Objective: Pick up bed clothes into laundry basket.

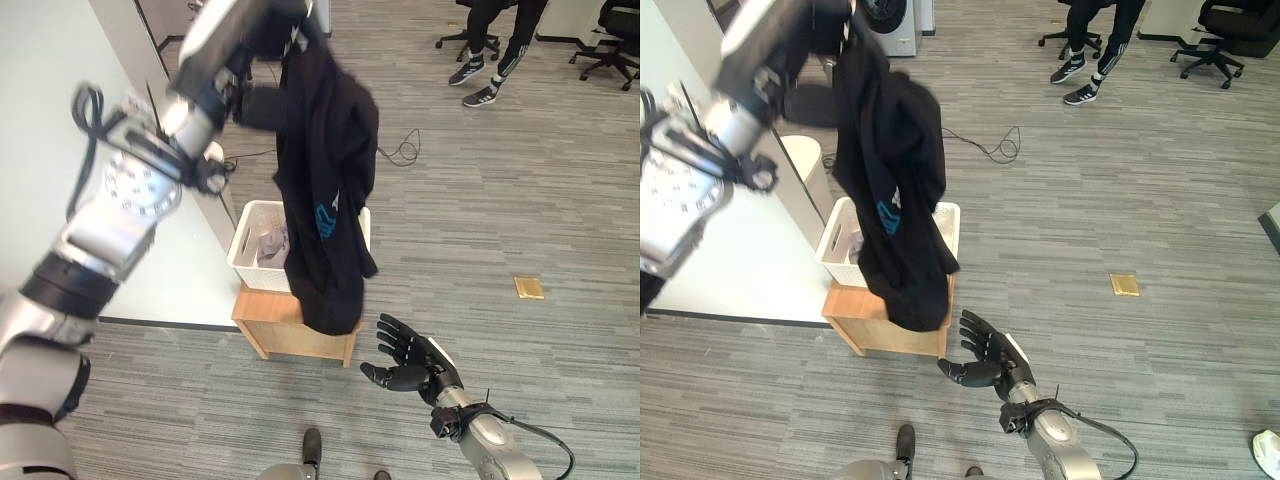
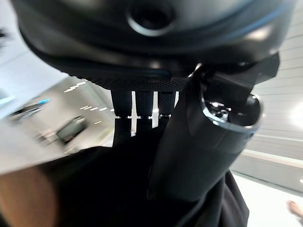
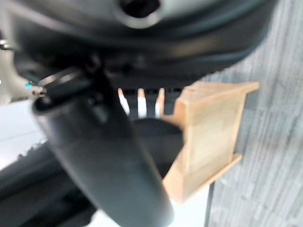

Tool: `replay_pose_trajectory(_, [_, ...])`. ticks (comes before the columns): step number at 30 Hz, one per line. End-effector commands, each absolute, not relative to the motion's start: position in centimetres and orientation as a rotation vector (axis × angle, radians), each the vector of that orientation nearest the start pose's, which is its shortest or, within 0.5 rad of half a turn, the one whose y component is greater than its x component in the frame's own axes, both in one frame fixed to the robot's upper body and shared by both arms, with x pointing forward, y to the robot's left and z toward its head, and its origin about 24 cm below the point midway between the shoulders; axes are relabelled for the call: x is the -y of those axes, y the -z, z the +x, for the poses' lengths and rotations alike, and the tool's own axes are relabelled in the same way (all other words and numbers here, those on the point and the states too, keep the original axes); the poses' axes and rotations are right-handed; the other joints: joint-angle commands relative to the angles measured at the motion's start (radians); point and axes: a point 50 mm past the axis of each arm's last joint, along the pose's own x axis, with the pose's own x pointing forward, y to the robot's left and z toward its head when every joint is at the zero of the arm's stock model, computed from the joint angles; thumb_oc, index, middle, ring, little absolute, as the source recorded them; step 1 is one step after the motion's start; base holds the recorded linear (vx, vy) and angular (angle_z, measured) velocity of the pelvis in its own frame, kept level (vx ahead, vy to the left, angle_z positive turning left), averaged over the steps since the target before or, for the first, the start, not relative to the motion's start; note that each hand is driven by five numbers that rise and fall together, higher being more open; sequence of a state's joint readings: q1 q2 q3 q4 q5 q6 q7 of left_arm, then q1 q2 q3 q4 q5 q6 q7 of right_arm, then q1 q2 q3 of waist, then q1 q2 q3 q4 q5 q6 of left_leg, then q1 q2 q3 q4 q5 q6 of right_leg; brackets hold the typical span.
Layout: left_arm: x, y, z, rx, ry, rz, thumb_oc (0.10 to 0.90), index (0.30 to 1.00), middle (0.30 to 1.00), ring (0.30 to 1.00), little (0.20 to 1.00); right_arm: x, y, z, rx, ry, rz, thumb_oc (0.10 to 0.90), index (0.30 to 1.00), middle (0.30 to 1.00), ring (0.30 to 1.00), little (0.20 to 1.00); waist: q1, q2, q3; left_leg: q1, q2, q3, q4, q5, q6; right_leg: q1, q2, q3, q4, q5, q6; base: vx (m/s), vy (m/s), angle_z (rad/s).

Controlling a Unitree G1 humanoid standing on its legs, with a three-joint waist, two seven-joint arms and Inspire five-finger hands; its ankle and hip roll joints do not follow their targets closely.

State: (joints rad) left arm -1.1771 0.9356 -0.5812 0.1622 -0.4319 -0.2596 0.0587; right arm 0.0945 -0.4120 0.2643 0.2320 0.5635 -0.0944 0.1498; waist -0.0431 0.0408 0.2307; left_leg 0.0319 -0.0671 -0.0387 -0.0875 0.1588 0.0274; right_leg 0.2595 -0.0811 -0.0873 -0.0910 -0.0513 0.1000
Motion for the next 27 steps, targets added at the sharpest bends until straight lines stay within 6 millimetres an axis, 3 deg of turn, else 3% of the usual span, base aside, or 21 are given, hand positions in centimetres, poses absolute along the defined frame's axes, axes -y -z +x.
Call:
replay_pose_trajectory(1, [-14.0, -39.7, 31.2, 1.141, 0.287, 0.438, 0.400, 0.300, 0.300, 0.300, 0.300, 19.4, -0.3, 22.5, -0.163, -0.277, 0.160, 0.800, 0.900, 0.900, 0.900, 0.900, 0.010, 0.017, -0.151, 0.037, 0.072, 0.054, 0.029, -0.126, -0.080, -0.127, 0.007, -0.025, 0.042, -0.018, 0.033, 0.05, 0.059, -0.07])
replay_pose_trajectory(7, [-13.9, -41.8, 32.5, 1.092, 0.232, 0.553, 0.400, 0.300, 0.300, 0.300, 0.300, 19.1, -0.2, 22.2, -0.174, -0.305, 0.178, 0.800, 0.900, 0.900, 0.900, 0.900, -0.016, 0.023, -0.170, 0.041, 0.068, 0.056, 0.007, -0.130, -0.076, -0.141, 0.002, -0.017, 0.046, -0.013, 0.049, 0.05, 0.062, -0.07])
replay_pose_trajectory(12, [-17.1, -42.0, 34.2, 0.956, 0.109, 0.683, 0.400, 0.300, 0.300, 0.300, 0.300, 19.3, 0.5, 21.6, -0.203, -0.290, 0.202, 0.800, 0.900, 0.900, 0.900, 0.900, -0.031, 0.026, -0.173, 0.037, 0.071, 0.096, 0.000, -0.137, -0.077, -0.164, 0.008, 0.011, 0.012, 0.018, 0.060, 0.03, 0.037, -0.18])
replay_pose_trajectory(21, [-17.9, -42.5, 34.6, 0.932, 0.044, 0.741, 0.400, 0.300, 0.300, 0.300, 0.300, 20.3, 1.3, 20.5, -0.238, -0.244, 0.226, 0.800, 0.900, 0.900, 0.900, 0.900, -0.059, 0.031, -0.166, 0.024, 0.067, 0.100, 0.000, -0.146, -0.076, -0.180, 0.005, 0.022, 0.008, 0.021, 0.067, 0.05, 0.033, -0.06])
replay_pose_trajectory(27, [-18.7, -43.6, 33.8, 0.960, -0.006, 0.772, 0.400, 0.300, 0.300, 0.300, 0.300, 21.1, 1.9, 19.8, -0.265, -0.219, 0.221, 0.800, 0.900, 0.900, 0.900, 0.900, -0.067, 0.033, -0.157, 0.009, 0.063, 0.121, 0.000, -0.153, -0.074, -0.209, 0.001, 0.044, 0.004, 0.030, 0.075, 0.05, 0.048, -0.11])
